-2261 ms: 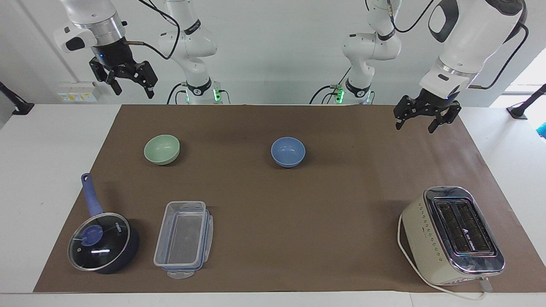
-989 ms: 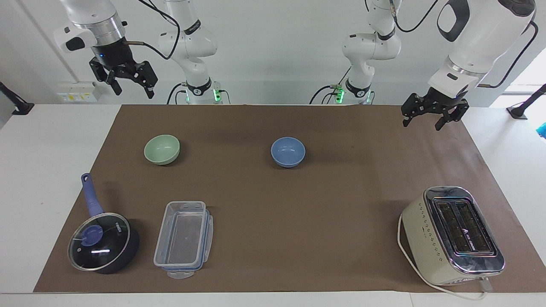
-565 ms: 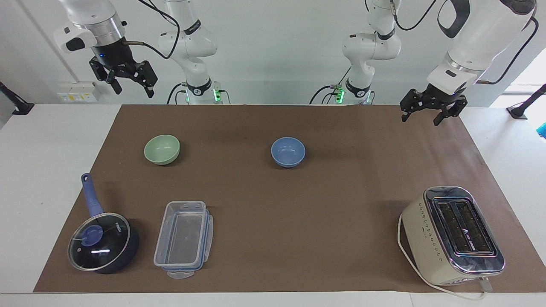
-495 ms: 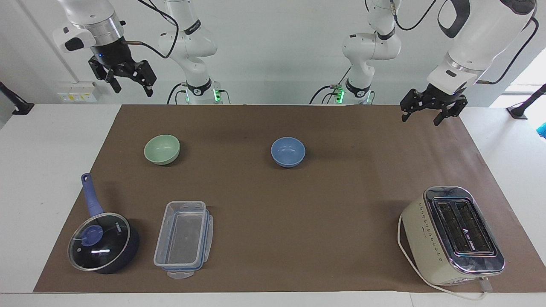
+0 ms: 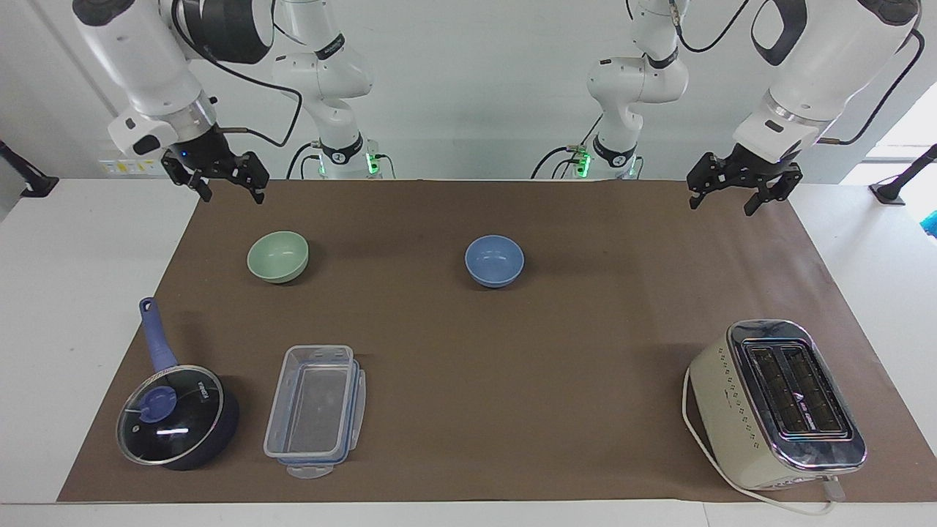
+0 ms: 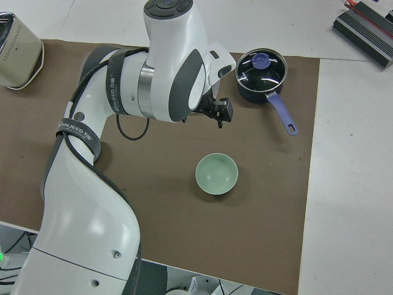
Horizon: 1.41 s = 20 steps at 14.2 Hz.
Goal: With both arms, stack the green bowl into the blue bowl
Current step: 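Reach the right gripper to the rim of the green bowl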
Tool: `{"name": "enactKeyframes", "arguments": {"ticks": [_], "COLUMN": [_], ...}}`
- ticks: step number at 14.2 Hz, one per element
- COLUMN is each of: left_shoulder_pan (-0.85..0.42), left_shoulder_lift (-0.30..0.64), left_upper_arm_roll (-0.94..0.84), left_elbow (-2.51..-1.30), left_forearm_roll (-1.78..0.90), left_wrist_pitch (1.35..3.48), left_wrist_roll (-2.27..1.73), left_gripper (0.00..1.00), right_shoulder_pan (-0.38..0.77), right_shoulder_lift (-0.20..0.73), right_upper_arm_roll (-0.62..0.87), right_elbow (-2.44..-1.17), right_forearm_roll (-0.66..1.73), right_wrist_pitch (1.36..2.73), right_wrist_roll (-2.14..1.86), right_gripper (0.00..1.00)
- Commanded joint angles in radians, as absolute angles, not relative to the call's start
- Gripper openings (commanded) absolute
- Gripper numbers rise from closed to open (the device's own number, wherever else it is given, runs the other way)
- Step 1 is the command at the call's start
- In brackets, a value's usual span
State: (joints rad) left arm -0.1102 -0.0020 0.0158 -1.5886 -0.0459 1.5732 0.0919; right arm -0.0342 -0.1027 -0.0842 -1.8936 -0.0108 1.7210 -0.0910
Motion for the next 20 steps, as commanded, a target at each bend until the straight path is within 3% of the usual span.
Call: {"name": "enactKeyframes", "arguments": {"ticks": [1, 4, 13, 14, 15, 17, 20], "left_shoulder_pan": [-0.098, -0.098, -0.098, -0.098, -0.098, -0.098, -0.098], "left_shoulder_lift": [-0.017, -0.017, -0.017, -0.017, -0.017, -0.017, -0.017], "left_upper_arm_roll": [0.008, 0.008, 0.008, 0.008, 0.008, 0.008, 0.008], "left_elbow": [-1.6, -1.598, -1.6, -1.6, -1.6, -1.598, -1.6], "left_forearm_roll": [-0.028, -0.028, -0.028, -0.028, -0.028, -0.028, -0.028], "left_wrist_pitch": [1.569, 1.569, 1.565, 1.565, 1.565, 1.565, 1.565], "left_wrist_roll": [0.1, 0.1, 0.098, 0.098, 0.1, 0.098, 0.098], "left_gripper": [1.0, 1.0, 1.0, 1.0, 1.0, 1.0, 1.0], "right_shoulder_pan": [-0.096, -0.147, -0.23, -0.23, -0.23, -0.23, -0.219], "right_shoulder_lift": [-0.135, -0.121, -0.068, -0.055, -0.051, -0.051, -0.043], "right_upper_arm_roll": [-0.08, -0.08, -0.08, -0.08, -0.08, -0.078, -0.078], "right_elbow": [-2.07, -2.26, -2.442, -2.442, -2.442, -2.442, -2.43], "right_forearm_roll": [-0.02, -0.014, -0.009, -0.002, 0.0, 0.0, 0.0], "right_wrist_pitch": [1.871, 2.115, 2.335, 2.336, 2.339, 2.336, 2.318], "right_wrist_roll": [-0.219, -0.381, -0.592, -0.591, -0.581, -0.563, -0.502], "right_gripper": [1.0, 1.0, 1.0, 0.86, 0.64, 0.0, 0.0]}}
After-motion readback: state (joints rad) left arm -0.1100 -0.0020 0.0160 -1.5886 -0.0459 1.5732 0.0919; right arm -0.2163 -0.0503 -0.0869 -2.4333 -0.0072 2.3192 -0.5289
